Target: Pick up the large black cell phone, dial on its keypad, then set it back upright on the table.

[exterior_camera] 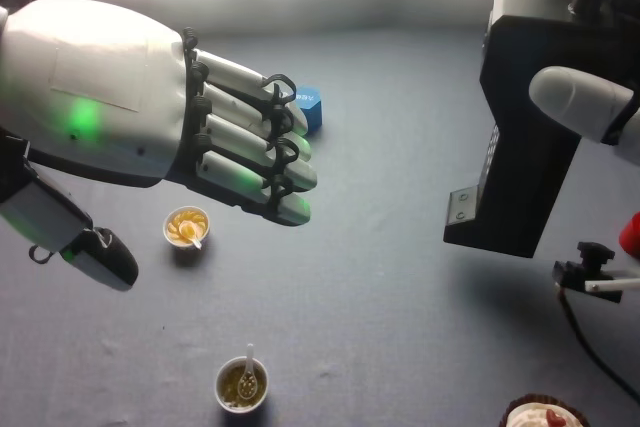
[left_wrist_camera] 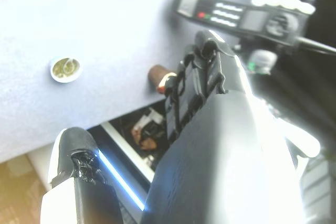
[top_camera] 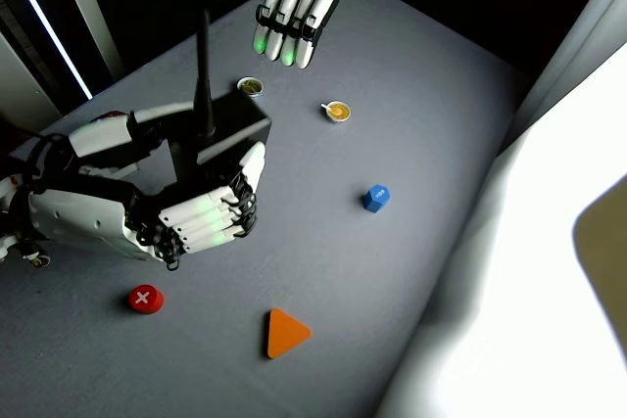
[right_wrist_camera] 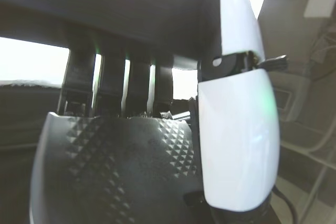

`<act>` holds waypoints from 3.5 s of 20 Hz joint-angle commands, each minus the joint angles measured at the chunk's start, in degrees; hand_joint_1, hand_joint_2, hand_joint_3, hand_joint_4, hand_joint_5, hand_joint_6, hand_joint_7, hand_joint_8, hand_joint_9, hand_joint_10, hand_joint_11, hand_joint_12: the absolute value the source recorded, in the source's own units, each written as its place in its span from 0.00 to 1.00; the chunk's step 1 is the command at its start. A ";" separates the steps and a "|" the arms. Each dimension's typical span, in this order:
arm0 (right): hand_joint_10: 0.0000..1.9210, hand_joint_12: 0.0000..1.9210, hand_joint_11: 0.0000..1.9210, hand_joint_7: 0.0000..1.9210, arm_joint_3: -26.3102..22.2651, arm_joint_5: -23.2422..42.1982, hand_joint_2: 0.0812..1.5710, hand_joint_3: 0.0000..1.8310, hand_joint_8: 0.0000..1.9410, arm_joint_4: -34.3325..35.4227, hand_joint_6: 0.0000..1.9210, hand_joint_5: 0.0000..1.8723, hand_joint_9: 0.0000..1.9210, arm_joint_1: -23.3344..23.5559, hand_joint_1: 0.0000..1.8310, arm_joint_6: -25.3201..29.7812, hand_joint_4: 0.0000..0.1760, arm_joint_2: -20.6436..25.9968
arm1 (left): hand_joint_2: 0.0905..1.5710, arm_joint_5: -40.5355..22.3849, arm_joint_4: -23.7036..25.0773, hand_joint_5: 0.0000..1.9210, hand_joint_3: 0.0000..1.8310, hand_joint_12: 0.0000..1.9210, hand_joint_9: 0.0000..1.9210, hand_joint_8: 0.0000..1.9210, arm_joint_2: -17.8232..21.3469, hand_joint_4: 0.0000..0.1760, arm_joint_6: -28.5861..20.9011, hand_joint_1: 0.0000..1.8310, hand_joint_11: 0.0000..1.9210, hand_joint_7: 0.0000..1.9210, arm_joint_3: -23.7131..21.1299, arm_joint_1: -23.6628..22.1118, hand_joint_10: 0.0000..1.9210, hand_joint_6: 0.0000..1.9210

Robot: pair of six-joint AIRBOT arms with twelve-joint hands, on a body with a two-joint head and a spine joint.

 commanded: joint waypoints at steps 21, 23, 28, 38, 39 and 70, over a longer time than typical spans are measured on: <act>0.63 0.88 0.39 0.48 1.30 21.64 0.71 0.00 0.52 -4.36 0.49 0.48 0.45 0.14 0.81 1.49 0.00 0.77 | 0.73 -0.42 -15.87 0.14 0.00 0.77 0.29 0.01 1.39 0.43 2.41 0.63 0.15 0.40 0.03 -2.57 0.54 0.00; 0.64 0.88 0.39 0.47 0.71 21.66 0.71 0.00 0.53 -4.37 0.50 0.48 0.45 0.16 0.81 1.47 0.00 0.77 | 0.75 -0.25 -15.87 0.12 0.00 0.92 0.29 0.57 1.39 0.47 2.33 0.70 0.20 0.39 0.03 -2.56 0.80 0.00; 0.66 0.89 0.36 0.45 -0.73 21.66 0.72 0.00 0.56 -5.47 0.53 0.48 0.43 0.63 0.81 1.40 0.00 1.14 | 0.78 0.47 -15.90 0.07 0.00 1.00 0.33 0.76 1.39 0.60 2.01 0.71 0.30 0.37 0.03 -2.58 1.00 0.00; 0.69 0.91 0.35 0.43 -3.21 20.66 0.73 0.00 0.60 -7.73 0.55 0.46 0.40 3.55 0.81 0.01 0.00 2.03 | 0.81 -0.80 -15.98 0.03 0.00 1.00 0.32 0.83 0.92 0.73 6.03 0.71 0.30 0.33 0.09 -1.43 1.00 0.00; 0.68 0.90 0.35 0.44 -3.52 20.48 0.73 0.00 0.59 -7.87 0.54 0.47 0.40 3.61 0.81 -0.03 0.00 2.05 | 0.81 -0.25 -16.02 0.03 0.00 1.00 0.28 0.84 0.72 0.70 6.02 0.71 0.24 0.32 0.11 -1.41 1.00 0.00; 0.67 0.90 0.35 0.44 -8.50 19.48 0.72 0.00 0.60 -7.41 0.51 0.48 0.42 6.56 0.81 -3.15 0.00 3.09 | 0.81 13.68 -17.67 0.00 0.00 1.00 0.44 0.84 -5.48 0.67 6.88 0.71 0.46 0.33 -0.39 -1.18 1.00 0.00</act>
